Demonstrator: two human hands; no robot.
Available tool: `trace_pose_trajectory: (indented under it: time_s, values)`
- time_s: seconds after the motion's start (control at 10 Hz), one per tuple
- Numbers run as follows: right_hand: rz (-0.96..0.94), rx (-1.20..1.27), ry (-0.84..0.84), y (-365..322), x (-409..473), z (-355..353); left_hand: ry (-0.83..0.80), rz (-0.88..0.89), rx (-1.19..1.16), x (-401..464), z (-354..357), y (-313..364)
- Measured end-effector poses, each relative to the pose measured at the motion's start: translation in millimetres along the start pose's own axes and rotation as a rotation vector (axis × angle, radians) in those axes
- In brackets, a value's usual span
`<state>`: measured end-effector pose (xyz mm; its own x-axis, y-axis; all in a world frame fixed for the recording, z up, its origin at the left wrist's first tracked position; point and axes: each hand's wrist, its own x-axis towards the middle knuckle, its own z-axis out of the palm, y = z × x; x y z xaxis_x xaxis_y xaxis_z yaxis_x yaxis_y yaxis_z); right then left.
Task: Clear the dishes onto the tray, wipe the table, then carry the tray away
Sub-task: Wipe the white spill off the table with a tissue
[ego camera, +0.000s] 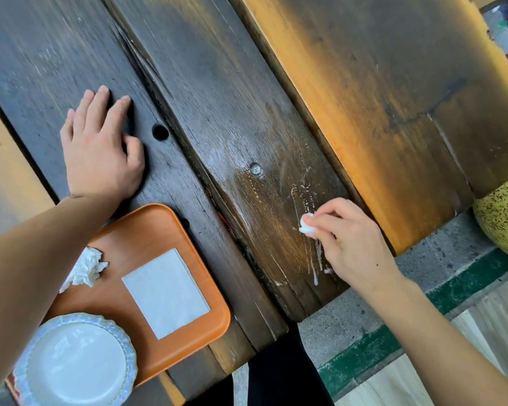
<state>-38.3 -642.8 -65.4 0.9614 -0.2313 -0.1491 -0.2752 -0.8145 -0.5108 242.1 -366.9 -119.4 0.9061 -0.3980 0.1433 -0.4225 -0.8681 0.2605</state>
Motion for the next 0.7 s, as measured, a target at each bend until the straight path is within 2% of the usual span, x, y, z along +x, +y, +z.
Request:
trace_pose_trajectory:
  time_s: [0.2,0.3,0.5,0.7]
  values:
    - [-0.024,-0.023,0.053,5,42,-7,0.011,-0.001,0.012,0,1,-1]
    - [0.007,0.013,0.064,1,19,-15,0.013,0.003,0.002,0,1,0]
    - [0.027,0.034,-0.038,4,-81,-18,-0.001,0.0,0.005,0,0,0]
    - [-0.206,0.022,-0.166,5,-102,-6,-0.009,-0.001,0.007,0,-2,2]
